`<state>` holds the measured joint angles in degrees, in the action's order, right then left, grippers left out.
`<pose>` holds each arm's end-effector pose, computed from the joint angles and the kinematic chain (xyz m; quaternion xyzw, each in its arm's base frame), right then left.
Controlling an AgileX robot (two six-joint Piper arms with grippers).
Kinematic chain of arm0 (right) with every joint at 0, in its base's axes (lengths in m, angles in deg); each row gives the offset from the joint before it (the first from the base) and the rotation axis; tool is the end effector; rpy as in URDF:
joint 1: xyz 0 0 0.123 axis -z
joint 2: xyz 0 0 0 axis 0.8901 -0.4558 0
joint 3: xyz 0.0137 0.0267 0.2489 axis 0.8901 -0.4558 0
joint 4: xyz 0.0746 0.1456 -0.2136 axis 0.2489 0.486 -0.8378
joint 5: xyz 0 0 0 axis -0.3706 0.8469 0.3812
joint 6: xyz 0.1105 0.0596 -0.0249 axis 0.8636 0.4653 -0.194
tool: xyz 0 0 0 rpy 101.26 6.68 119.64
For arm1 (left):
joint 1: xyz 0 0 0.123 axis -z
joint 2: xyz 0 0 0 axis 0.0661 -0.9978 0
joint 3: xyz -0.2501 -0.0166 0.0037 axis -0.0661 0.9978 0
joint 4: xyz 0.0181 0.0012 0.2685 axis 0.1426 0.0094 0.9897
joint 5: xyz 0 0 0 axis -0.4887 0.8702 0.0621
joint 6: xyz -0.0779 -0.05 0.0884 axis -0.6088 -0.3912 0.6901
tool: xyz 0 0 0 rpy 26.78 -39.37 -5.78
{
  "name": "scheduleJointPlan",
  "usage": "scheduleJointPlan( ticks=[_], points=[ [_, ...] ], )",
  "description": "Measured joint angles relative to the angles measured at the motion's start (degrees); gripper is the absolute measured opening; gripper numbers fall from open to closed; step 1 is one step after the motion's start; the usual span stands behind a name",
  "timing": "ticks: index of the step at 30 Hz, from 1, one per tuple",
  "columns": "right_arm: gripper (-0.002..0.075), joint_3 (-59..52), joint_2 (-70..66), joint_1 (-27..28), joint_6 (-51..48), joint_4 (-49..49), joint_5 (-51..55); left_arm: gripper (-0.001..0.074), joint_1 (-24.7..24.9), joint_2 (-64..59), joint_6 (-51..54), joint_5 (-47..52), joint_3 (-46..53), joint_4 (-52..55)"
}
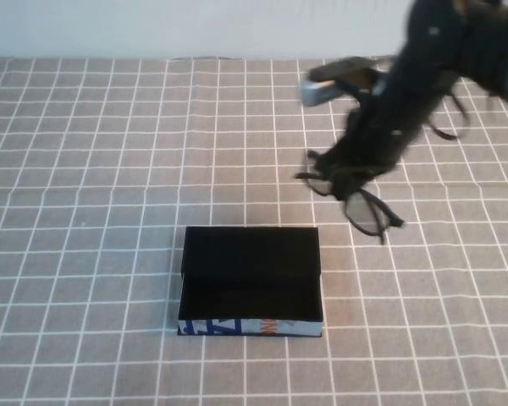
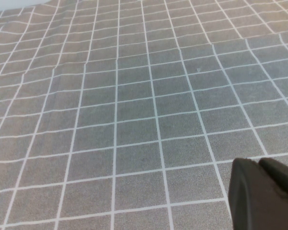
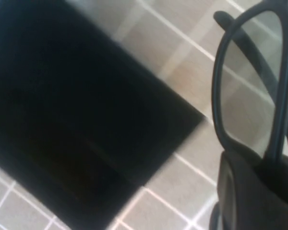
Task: Take glasses out of glasses case
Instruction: Place the glasses on the table
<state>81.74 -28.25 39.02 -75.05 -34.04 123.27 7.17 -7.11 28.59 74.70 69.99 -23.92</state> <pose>0.4019 0.2012 0.2114 -0.3090 0.9366 0.0984 0.1328 0.1401 -0.0068 0.1639 0.0652 0.7978 0.0207 0.5990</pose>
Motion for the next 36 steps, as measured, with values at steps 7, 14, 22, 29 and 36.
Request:
scheduleJointPlan(
  ticks=[7, 14, 22, 29, 36],
  points=[
    [0.0051, -13.7, 4.2, 4.6, 6.9, 1.8, -5.9, -0.0004, 0.0, 0.0, 0.0, 0.0, 0.0, 0.0],
    [0.0051, -29.2, 9.2, 5.3, 16.9, 2.2, -18.7, -0.0004, 0.0, 0.0, 0.0, 0.0, 0.0, 0.0],
    [0.0050, -37.3, 9.1, 5.3, 22.5, 5.5, -27.2, -0.0004, 0.0, 0.0, 0.0, 0.0, 0.0, 0.0],
    [0.0082, -37.4, 8.2, 5.3, 22.9, 5.8, -28.7, -0.0004, 0.0, 0.0, 0.0, 0.0, 0.0, 0.0],
    [0.0267, -37.5, 8.1, 5.3, 23.0, 2.6, -26.7, -0.0004, 0.0, 0.0, 0.0, 0.0, 0.0, 0.0]
  ],
)
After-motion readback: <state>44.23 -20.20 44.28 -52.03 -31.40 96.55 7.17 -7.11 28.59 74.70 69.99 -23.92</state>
